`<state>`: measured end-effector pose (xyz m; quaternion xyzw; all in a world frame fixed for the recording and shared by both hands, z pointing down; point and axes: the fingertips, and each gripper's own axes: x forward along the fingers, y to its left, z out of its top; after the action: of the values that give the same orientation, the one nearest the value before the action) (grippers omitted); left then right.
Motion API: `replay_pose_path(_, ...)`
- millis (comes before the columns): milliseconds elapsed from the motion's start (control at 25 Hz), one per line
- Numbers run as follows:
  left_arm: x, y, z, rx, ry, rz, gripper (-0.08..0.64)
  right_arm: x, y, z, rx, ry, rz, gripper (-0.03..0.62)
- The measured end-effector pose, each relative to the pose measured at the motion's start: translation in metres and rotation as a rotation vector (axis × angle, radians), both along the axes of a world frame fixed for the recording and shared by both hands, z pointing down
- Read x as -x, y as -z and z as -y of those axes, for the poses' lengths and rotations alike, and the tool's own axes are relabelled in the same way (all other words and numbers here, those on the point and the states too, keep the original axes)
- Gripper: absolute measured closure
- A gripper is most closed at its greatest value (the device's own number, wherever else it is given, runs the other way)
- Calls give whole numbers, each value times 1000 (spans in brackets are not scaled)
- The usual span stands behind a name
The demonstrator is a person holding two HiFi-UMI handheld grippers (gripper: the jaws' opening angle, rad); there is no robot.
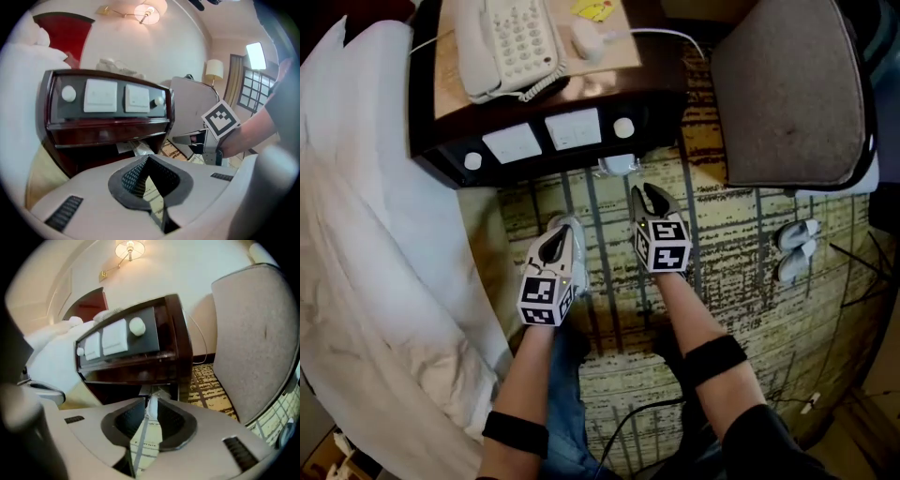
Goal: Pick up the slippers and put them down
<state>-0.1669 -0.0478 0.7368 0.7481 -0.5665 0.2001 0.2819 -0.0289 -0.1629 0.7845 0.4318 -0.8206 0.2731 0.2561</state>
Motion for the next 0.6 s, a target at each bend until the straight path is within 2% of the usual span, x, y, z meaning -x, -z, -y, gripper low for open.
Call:
replay_pose_path(80,-5,46,-10,12,0,3,559,-14,52,-11,1,13,5,574)
replay_pose_path(120,-7,70,-14,16,2,5,559,-21,78,-16,3,18,9,591)
replay_pose_path(320,-21,198,-28,10,24,6,559,-46,216,-36,10,58,41,591)
replay_pose_path(600,-27,359,-52,-21,35,14,559,-56,387,-71,-53,223,51,591)
